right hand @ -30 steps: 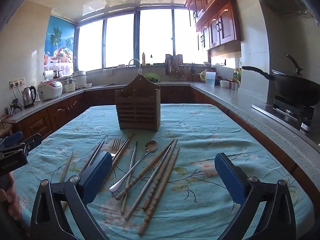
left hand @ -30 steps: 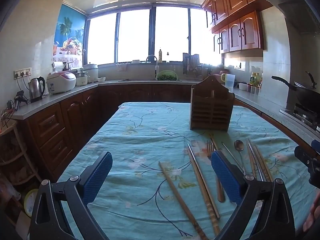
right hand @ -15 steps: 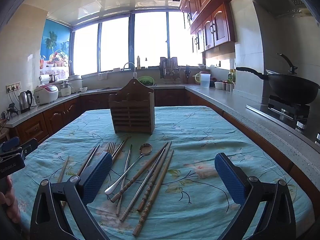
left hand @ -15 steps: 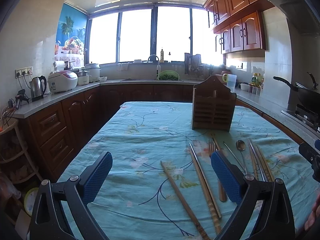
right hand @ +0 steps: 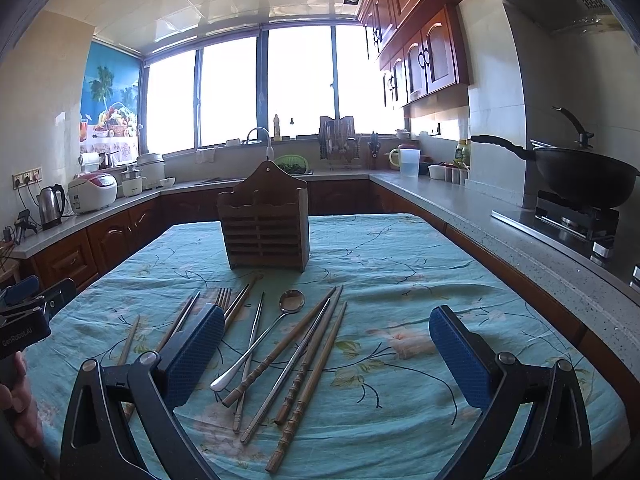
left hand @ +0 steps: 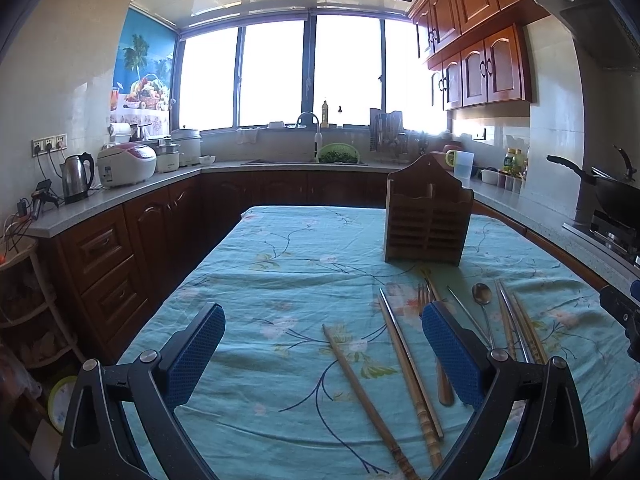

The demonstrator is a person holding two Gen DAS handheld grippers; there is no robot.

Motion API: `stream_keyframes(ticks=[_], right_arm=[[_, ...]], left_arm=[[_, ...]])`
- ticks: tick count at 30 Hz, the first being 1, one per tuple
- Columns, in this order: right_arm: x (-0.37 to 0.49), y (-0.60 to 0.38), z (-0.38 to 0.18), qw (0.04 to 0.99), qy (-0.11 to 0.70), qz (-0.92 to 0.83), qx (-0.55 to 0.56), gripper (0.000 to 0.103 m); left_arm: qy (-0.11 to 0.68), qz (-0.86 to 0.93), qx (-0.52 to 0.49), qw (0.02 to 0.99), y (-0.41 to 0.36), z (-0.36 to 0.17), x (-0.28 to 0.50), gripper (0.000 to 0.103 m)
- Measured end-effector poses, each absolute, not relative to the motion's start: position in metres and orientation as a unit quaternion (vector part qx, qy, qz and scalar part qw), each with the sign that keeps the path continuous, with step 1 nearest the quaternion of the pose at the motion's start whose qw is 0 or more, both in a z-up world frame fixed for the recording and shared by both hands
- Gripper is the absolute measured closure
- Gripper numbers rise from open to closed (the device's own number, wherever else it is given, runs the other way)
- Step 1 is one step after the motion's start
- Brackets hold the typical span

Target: Organize utensils

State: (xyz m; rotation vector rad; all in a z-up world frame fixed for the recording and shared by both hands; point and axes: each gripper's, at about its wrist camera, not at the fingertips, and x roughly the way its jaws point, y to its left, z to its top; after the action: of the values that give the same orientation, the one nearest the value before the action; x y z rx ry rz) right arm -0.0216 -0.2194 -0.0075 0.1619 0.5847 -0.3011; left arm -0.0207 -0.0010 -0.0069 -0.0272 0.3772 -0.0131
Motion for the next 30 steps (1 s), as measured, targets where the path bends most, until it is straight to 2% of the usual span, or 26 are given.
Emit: stream_keyframes(ticks=[30], right_arm=[[-0.0247,-0.2190,-0.0091,0.945,0.282,-0.146,0.084,0.000]], left_arm=[[0.187,-0.010,-0.017,0.982,0.0039,-0.0058,-0.0241,0.003]])
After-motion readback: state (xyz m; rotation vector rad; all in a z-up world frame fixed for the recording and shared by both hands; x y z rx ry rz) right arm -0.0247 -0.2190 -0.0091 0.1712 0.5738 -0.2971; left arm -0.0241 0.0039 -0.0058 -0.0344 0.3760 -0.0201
